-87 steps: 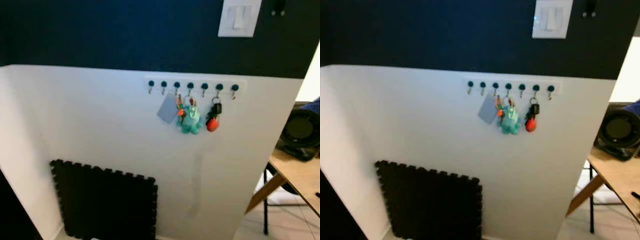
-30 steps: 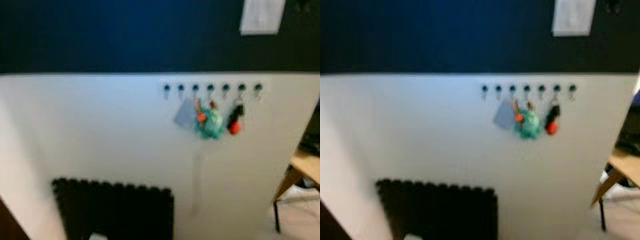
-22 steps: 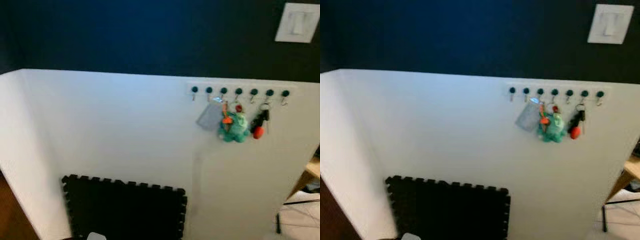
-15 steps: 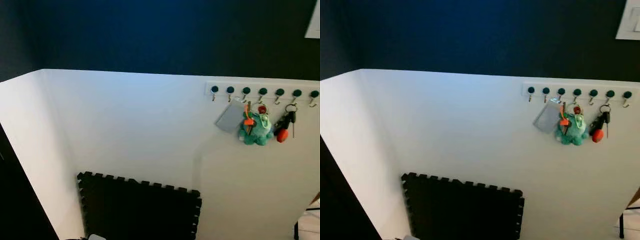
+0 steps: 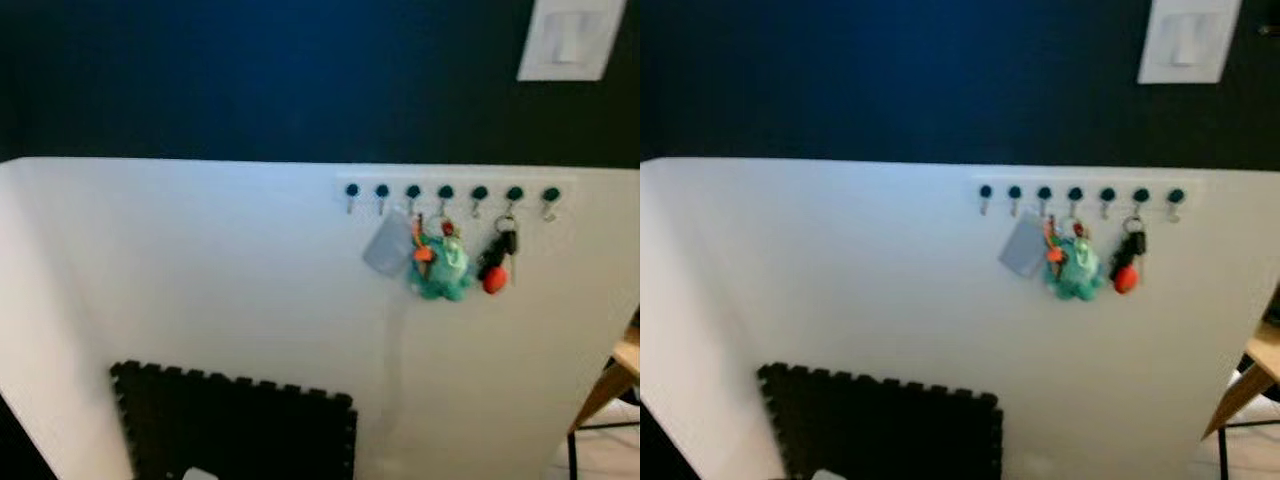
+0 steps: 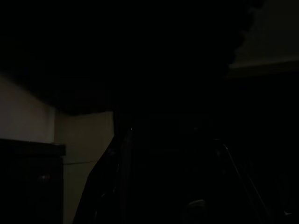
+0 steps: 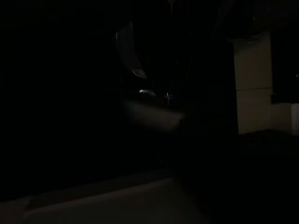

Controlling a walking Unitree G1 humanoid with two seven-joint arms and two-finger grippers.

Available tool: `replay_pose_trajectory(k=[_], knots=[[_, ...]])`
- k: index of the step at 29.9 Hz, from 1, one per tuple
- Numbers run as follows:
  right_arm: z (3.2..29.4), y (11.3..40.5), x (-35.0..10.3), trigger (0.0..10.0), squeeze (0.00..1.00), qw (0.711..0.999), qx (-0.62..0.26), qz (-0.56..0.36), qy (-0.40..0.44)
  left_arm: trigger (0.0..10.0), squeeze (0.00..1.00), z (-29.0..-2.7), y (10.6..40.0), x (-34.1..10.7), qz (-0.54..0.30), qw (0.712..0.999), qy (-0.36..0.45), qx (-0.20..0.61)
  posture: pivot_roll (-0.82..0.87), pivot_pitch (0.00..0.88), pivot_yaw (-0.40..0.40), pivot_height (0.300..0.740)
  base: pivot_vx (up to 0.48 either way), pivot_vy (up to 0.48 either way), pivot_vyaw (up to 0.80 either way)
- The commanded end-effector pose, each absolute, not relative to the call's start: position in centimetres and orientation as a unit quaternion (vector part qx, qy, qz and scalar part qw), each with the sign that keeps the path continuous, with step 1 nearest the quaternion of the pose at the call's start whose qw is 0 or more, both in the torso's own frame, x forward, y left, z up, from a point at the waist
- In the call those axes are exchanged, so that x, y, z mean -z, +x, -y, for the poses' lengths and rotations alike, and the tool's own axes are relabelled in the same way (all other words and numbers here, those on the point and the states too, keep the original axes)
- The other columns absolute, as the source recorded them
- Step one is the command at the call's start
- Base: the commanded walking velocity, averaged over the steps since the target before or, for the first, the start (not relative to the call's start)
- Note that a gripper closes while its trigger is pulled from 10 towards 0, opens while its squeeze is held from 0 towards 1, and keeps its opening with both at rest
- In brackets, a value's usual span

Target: Hang keys on a hook

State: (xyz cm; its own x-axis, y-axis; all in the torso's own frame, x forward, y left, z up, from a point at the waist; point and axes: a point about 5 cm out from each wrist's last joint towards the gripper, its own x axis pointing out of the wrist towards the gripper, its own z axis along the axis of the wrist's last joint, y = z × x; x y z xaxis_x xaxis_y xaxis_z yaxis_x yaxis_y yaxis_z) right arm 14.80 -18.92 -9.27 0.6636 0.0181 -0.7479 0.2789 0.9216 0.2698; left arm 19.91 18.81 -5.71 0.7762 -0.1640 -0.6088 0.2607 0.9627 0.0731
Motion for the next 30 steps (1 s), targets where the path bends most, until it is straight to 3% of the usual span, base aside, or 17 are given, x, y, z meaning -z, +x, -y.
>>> replay_pose_trajectory(k=[1, 6, 10, 17, 19, 27, 28, 30], knots=[[18.5, 14.9, 9.3, 10.0, 0.0, 0.893, 0.073, -0.401, 0.191, 10.0, 0.0, -19.6, 19.8, 5.6, -0.315, 0.94, 0.086, 0.101, 0.07, 0.002, 0.027, 0.74, 0.0, 0.0, 0.0], [18.5, 15.2, 9.1, 10.0, 0.0, 0.896, 0.065, -0.397, 0.187, 10.0, 0.0, -20.0, 19.9, 5.4, -0.306, 0.943, 0.099, 0.092, 0.07, 0.004, 0.025, 0.74, 0.0, 0.0, 0.0], [18.5, 17.2, 8.0, 10.0, 0.0, 0.922, 0.027, -0.355, 0.15, 10.0, 0.0, -20.3, 20.8, 4.3, -0.262, 0.953, 0.116, 0.099, 0.08, 0.008, 0.027, 0.74, 0.0, 0.0, 0.0], [19.8, 22.2, 4.0, 10.0, 0.0, 0.965, 0.011, -0.219, 0.144, 10.0, 0.0, -20.1, 22.8, 1.1, -0.166, 0.968, 0.114, 0.153, 0.07, 0.012, 0.032, 0.74, 0.0, 0.0, 0.0], [20.3, 24.7, 1.2, 10.0, 0.0, 0.98, -0.011, -0.141, 0.138, 10.0, 0.0, -20.3, 23.5, -0.3, -0.132, 0.97, 0.1, 0.178, 0.07, 0.012, 0.031, 0.74, 0.0, 0.0, 0.0], [20.5, 28.9, -4.5, 10.0, 0.0, 0.991, -0.034, -0.012, 0.132, 10.0, 0.0, -20.4, 24.6, -2.1, -0.097, 0.97, 0.098, 0.202, 0.07, 0.009, 0.03, 0.74, 0.0, 0.0, 0.0], [19.7, 30.7, -7.0, 10.0, 0.0, 0.99, -0.064, 0.031, 0.122, 10.0, 0.0, -20.0, 25.2, -2.8, -0.082, 0.968, 0.098, 0.214, 0.08, 0.008, 0.029, 0.74, 0.0, 0.0, 0.0], [19.2, 31.3, -8.1, 10.0, 0.0, 0.989, -0.082, 0.046, 0.112, 10.0, 0.0, -19.8, 25.4, -3.1, -0.077, 0.968, 0.099, 0.217, 0.08, 0.008, 0.029, 0.74, 0.0, 0.0, 0.0]])
